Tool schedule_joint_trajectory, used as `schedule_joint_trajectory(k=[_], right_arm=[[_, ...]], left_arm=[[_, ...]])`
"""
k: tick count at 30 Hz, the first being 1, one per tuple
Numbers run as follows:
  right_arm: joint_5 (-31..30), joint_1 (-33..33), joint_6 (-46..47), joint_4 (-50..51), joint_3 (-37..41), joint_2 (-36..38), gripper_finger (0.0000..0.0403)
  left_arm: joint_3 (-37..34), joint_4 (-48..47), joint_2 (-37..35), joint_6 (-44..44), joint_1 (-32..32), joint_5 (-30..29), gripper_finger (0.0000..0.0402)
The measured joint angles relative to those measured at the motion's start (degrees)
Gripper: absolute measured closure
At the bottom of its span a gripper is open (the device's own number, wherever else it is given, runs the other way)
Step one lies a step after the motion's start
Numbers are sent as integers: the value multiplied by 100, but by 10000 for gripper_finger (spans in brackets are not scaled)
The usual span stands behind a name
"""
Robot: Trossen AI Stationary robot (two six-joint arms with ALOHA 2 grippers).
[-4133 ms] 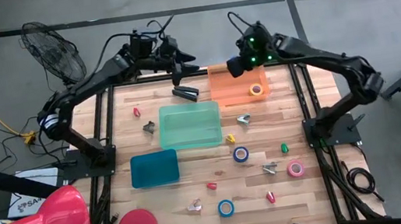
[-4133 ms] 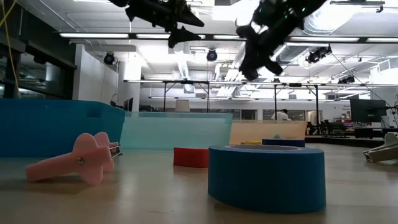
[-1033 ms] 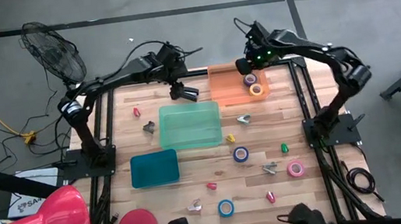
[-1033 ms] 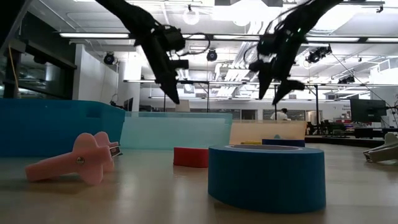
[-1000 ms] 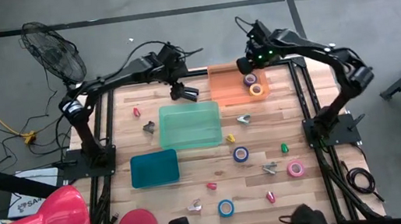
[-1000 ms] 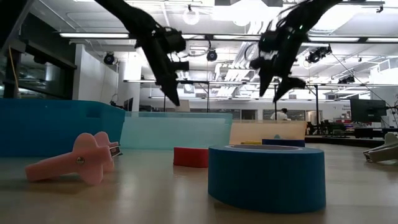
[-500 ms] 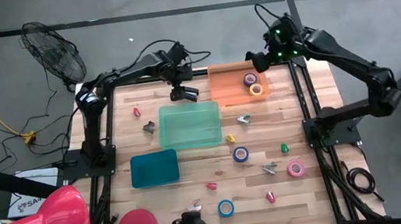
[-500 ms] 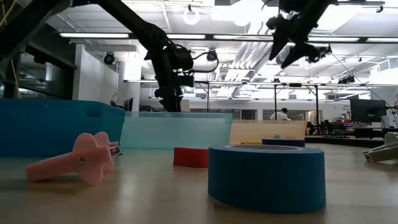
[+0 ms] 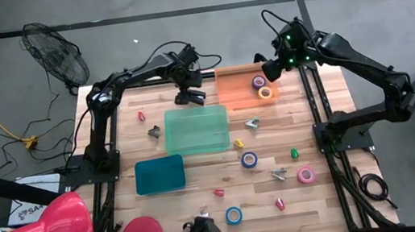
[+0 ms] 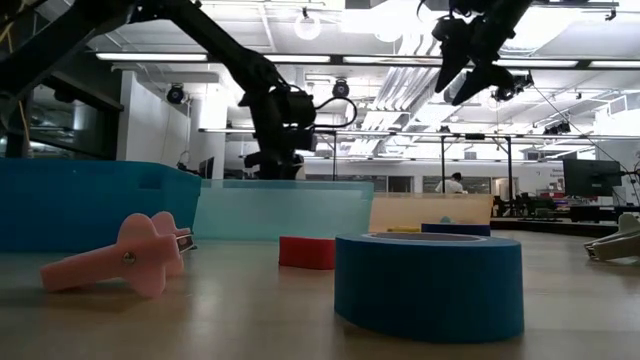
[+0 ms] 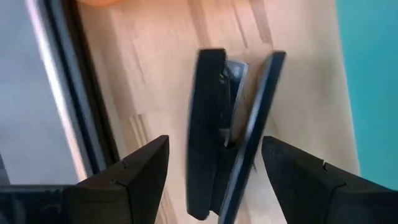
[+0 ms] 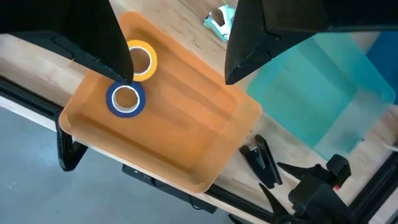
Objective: Pick and place Stapler, Stapler remover, tape
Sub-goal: Put the large black stapler in the light green bin
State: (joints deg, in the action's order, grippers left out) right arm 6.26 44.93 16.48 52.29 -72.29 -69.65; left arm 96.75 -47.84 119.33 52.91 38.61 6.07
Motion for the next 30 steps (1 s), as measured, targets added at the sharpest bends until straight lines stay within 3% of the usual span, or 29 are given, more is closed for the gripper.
schedule_joint_trajectory(k=[30], right_arm=[[16,2,-864,-24,0,-4,158]], left_arm=[[13,106,254,391,-2,-260,150]])
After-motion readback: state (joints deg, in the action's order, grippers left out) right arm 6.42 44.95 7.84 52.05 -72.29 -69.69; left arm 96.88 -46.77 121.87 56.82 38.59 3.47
